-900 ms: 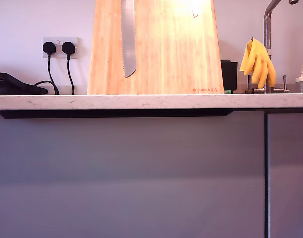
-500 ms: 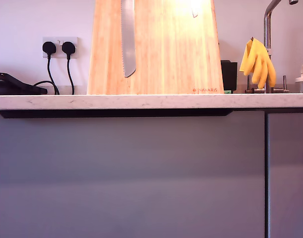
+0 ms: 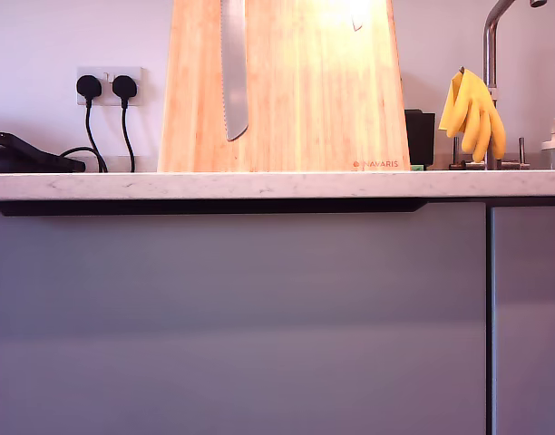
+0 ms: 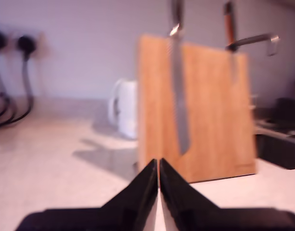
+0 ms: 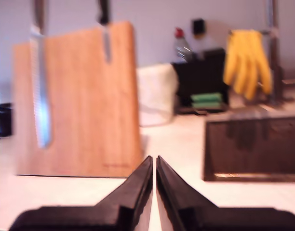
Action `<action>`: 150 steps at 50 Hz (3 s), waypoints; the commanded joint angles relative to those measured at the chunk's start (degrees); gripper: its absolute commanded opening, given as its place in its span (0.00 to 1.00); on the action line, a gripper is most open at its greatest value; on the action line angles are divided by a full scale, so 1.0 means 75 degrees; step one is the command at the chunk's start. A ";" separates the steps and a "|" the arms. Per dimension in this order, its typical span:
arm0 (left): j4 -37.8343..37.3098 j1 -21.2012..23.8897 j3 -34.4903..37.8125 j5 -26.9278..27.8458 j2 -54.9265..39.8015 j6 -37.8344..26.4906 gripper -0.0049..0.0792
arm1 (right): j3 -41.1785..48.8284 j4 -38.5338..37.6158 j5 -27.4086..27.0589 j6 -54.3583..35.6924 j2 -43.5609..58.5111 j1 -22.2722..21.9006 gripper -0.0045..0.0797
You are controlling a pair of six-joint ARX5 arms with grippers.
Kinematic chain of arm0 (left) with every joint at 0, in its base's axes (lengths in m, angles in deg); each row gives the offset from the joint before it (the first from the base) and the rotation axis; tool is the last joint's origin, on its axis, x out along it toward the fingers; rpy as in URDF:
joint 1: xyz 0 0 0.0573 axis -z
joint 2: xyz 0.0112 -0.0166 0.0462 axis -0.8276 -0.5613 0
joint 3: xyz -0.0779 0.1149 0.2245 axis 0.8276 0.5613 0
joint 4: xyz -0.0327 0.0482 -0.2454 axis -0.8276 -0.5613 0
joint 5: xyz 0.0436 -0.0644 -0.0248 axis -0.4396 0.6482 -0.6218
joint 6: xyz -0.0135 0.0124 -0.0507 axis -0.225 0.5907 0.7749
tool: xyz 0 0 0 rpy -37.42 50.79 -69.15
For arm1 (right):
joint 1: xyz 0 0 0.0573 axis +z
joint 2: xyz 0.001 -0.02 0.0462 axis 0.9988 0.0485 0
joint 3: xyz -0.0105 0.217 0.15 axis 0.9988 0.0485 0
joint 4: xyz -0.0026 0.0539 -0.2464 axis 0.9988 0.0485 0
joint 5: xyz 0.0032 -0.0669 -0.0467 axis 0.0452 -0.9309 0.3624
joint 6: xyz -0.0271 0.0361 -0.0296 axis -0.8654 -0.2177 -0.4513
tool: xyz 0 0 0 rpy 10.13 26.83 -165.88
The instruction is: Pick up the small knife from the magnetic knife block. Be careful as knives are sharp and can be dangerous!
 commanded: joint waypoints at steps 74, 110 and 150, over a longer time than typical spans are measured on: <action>-0.1545 0.0405 -0.7364 0.2460 -1.0905 -0.4287 0.73 | -0.2830 0.1565 0.2326 -0.0294 0.3346 -0.0006 0.06; -0.1950 0.0204 -0.9696 0.4645 -1.4224 -0.4269 0.73 | -0.3168 0.0970 0.2384 -0.0245 0.4042 0.0052 0.10; -0.1883 0.0350 -0.9748 0.5117 -1.4312 -0.4243 0.27 | -0.6356 0.0644 0.2092 -0.0242 0.7845 0.1008 0.37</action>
